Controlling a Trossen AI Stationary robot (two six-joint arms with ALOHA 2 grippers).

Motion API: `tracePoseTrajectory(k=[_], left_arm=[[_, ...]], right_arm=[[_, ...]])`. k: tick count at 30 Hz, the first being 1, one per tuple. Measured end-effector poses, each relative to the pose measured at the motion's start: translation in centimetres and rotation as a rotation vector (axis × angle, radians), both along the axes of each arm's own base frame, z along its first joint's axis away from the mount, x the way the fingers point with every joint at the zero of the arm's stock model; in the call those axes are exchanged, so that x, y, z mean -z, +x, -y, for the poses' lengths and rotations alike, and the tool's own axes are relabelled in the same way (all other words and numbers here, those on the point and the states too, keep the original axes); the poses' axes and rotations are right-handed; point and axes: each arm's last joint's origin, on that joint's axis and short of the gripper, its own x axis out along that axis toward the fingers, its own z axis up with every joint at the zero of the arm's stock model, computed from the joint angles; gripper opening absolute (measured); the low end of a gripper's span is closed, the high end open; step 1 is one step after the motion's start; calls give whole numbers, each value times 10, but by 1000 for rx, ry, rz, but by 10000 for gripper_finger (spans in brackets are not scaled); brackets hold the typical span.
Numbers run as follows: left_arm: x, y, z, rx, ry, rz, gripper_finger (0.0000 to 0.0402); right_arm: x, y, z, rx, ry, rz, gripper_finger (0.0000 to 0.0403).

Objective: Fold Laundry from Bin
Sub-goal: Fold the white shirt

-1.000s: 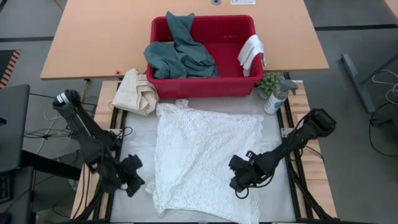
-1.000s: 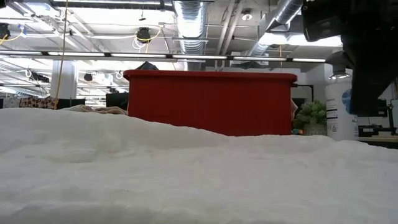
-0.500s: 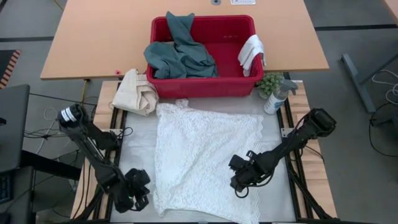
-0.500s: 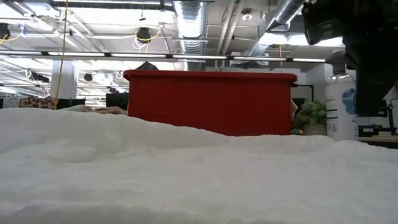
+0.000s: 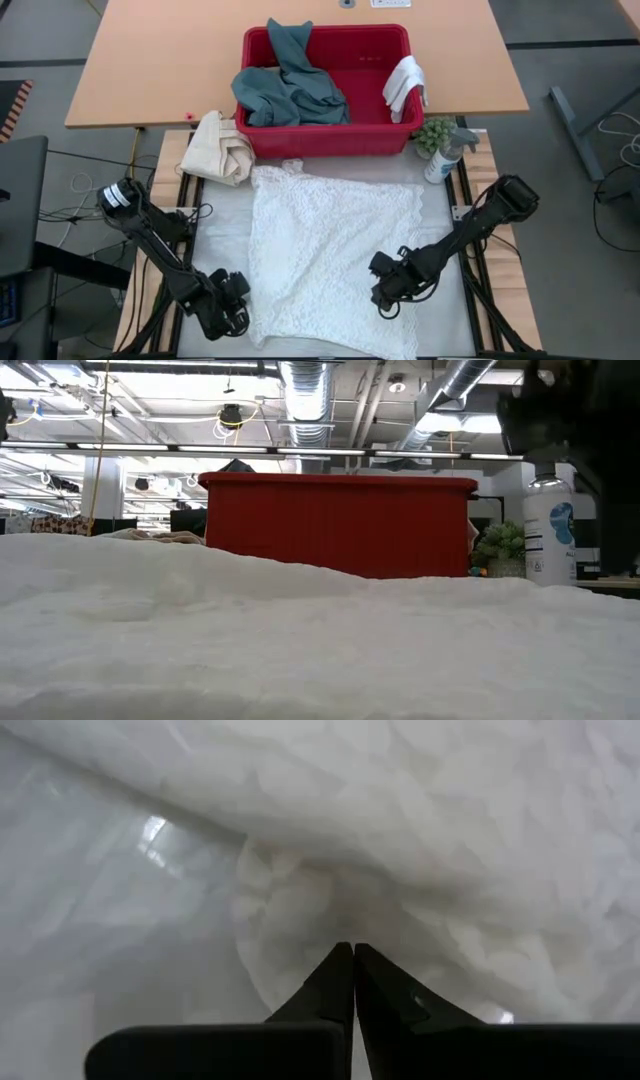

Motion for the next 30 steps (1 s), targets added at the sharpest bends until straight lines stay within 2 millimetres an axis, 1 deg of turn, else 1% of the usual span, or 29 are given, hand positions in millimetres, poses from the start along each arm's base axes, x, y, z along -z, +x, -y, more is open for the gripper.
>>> tracePoseTrajectory(k=[6,11,14,17,22,25,27,29,30], left_arm=[[0,-1,1,13,-17,-22,0],[1,-7,5,31,-46,-66,0],[2,-14,8,3,-102,-153,0],[2,-24,11,-58,-140,-238,0],[2,-34,18,-205,-203,-270,0],[1,-34,24,-283,-300,-260,0],[-3,-29,32,-283,-405,-232,0],[-13,-22,37,-290,-501,-145,0],[-20,-18,37,-306,-522,-76,0]], right_arm=[[28,0,-5,30,17,-130,17],[44,-4,-12,65,44,-240,17],[45,-13,-12,121,35,-330,17],[42,-26,-9,178,-25,-427,17],[41,-41,-8,176,-94,-533,17],[41,-44,-10,151,-108,-546,17],[41,-45,-11,132,-107,-549,17],[41,-46,-13,115,-104,-548,17],[41,-46,-13,109,-103,-550,17]])
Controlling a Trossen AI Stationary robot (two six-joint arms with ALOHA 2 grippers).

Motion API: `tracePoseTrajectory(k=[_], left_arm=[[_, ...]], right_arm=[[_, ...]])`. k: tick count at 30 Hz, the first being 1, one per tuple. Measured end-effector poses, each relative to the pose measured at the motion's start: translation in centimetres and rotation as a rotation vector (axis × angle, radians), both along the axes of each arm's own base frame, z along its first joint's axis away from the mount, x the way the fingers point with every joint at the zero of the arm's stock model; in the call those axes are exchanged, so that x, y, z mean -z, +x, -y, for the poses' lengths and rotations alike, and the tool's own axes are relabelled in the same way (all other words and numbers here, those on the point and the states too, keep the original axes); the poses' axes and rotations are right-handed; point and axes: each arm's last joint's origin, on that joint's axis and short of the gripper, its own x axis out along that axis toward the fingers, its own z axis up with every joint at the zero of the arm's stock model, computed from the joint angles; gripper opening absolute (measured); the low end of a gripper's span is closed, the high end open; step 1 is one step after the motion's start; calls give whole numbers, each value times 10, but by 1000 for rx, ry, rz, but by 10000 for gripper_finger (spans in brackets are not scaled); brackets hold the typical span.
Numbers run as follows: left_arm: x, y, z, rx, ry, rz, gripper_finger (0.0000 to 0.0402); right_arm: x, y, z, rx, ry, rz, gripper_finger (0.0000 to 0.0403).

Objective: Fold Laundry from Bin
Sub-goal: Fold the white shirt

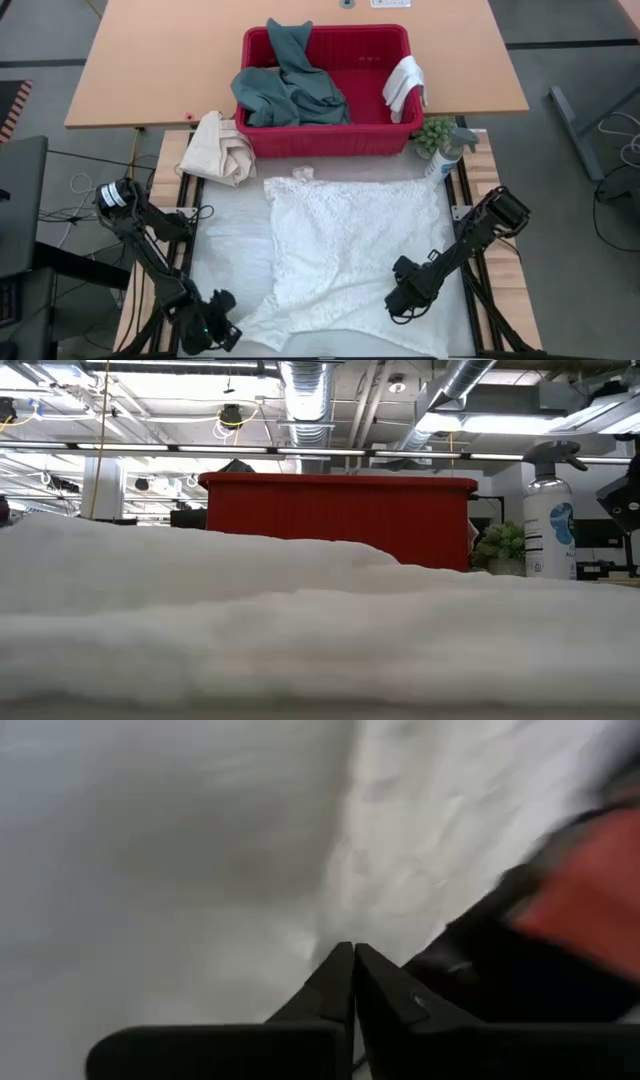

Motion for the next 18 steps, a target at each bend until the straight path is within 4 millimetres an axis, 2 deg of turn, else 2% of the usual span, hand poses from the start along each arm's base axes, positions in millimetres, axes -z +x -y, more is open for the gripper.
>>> tracePoseTrajectory(k=[3,8,10,12,14,18], left_arm=[[-29,8,-11,-130,76,195,0],[-66,0,-56,-267,279,304,0],[-75,-3,-70,-322,372,373,0],[-73,-4,-82,-346,498,419,0],[-62,1,-93,-367,554,393,0],[-29,14,-100,-299,522,349,0]], right_arm=[[0,0,-1,-11,5,0,17],[0,0,-1,-22,14,5,17],[0,0,-2,-27,17,8,17],[0,0,-3,-27,22,14,17],[1,0,-4,-30,28,20,17],[0,-1,-7,-32,37,29,17]])
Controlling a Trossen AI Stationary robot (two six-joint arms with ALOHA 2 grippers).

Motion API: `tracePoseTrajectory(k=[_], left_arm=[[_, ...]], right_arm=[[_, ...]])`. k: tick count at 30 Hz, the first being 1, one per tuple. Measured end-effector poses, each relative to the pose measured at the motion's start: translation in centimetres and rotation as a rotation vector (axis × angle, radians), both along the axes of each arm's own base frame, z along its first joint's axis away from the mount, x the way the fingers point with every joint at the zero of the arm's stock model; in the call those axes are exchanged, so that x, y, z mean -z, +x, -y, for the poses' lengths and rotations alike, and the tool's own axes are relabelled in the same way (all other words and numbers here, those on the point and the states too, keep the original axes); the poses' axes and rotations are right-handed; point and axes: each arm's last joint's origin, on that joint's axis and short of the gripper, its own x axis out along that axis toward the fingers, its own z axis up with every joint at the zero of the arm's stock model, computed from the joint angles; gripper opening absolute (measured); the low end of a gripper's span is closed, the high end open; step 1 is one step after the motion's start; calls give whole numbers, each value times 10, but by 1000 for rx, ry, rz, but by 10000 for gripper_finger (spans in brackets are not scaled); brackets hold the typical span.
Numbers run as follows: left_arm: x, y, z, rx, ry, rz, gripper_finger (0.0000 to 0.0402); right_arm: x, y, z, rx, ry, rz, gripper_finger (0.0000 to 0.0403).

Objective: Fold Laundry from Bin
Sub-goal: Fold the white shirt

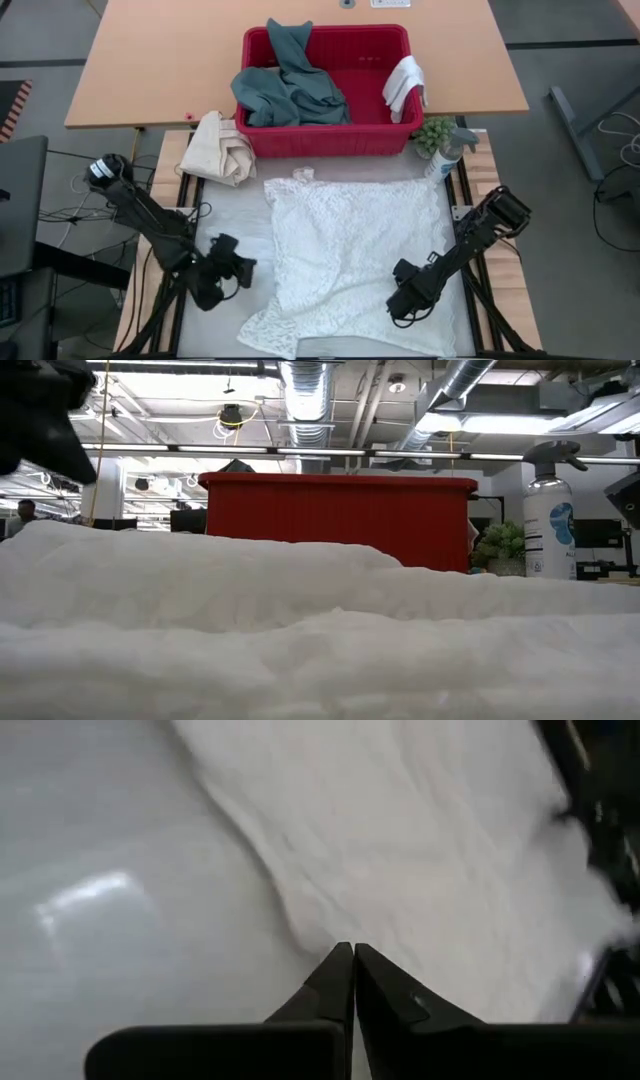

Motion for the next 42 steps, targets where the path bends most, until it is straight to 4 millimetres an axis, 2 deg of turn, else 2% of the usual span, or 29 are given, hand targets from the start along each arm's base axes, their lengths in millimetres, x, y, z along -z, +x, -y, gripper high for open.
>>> tracePoseTrajectory(k=[4,8,11,17,22,27,34,38,42], left_arm=[[23,12,0,92,-91,85,0],[50,12,3,129,-206,-3,0],[62,17,8,145,-214,-28,0],[81,38,7,134,-214,7,0],[81,48,3,142,-178,48,18],[70,59,-6,109,-73,165,74],[65,75,-20,158,-59,216,154],[66,77,-25,186,-96,184,187],[71,76,-29,228,-106,111,198]], right_arm=[[0,-1,-2,-2,10,-5,17],[0,-1,-2,-5,12,-6,17],[0,-1,-2,-9,16,-6,17],[0,-1,-2,-9,21,-7,17],[0,-1,-2,-11,25,-7,17],[0,0,-3,-11,33,1,18],[0,0,-3,-15,34,2,18],[0,0,-3,-15,33,2,18],[0,0,-3,-18,34,2,18]])
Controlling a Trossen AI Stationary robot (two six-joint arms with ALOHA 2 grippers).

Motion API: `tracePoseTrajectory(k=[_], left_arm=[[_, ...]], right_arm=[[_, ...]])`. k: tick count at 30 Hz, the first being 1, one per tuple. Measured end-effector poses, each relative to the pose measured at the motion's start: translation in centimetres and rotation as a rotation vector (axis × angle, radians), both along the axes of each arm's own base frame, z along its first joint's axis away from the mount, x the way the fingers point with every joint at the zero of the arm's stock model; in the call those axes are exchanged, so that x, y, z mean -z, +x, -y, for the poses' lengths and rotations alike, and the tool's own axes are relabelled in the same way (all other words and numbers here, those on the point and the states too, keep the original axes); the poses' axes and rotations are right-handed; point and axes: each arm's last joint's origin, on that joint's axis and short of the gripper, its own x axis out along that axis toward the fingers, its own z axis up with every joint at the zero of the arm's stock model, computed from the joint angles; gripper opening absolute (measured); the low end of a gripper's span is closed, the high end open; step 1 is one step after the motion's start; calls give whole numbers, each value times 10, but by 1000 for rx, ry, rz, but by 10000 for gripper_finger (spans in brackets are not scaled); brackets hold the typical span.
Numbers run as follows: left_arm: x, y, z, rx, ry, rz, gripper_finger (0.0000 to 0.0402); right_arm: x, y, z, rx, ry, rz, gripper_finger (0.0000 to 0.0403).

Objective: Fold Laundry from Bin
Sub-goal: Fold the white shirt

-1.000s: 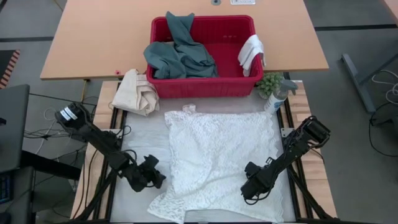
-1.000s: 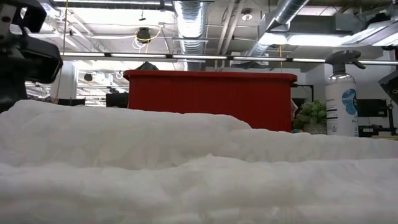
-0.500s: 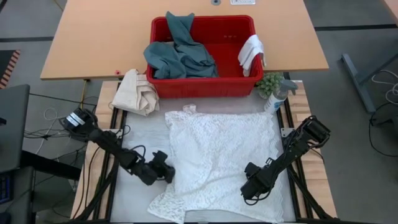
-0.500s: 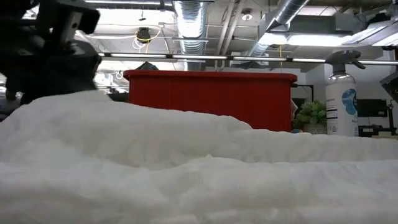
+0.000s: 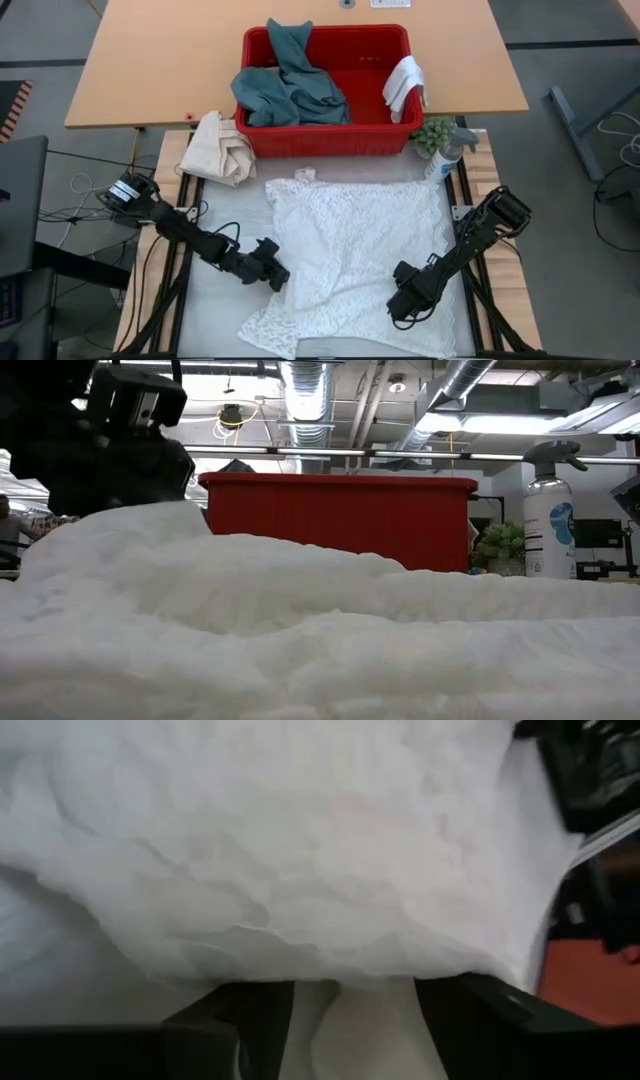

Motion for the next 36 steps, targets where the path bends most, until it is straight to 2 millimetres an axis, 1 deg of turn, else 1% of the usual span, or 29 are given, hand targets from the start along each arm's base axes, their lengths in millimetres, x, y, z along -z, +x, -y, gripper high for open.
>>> tracePoseTrajectory(k=[5,14,17,19,21,23,25,28,29,33,36], left_arm=[[2,0,-2,41,-3,-33,199],[5,-4,3,183,-57,-110,199],[5,-5,4,190,-62,-108,198],[4,-4,4,197,-72,-94,190],[3,-4,5,204,-74,-91,171],[4,-4,5,208,-72,-99,142],[4,-4,5,219,-65,-97,102],[3,-4,5,228,-70,-93,28],[3,-4,5,222,-91,-95,14],[1,-6,9,237,-172,-125,2],[-8,-12,14,239,-227,-125,0]], right_arm=[[0,0,0,-6,1,1,18],[0,0,0,-15,2,1,18],[0,0,0,-16,-1,4,18],[0,0,0,-17,-2,5,18],[0,0,0,-17,-2,5,18],[0,0,0,-17,-2,5,18],[0,0,0,-17,-3,5,18],[0,0,0,-17,-3,5,18],[0,0,0,-17,-3,5,18],[0,0,0,-17,-3,6,18],[0,0,0,-18,-7,9,18]])
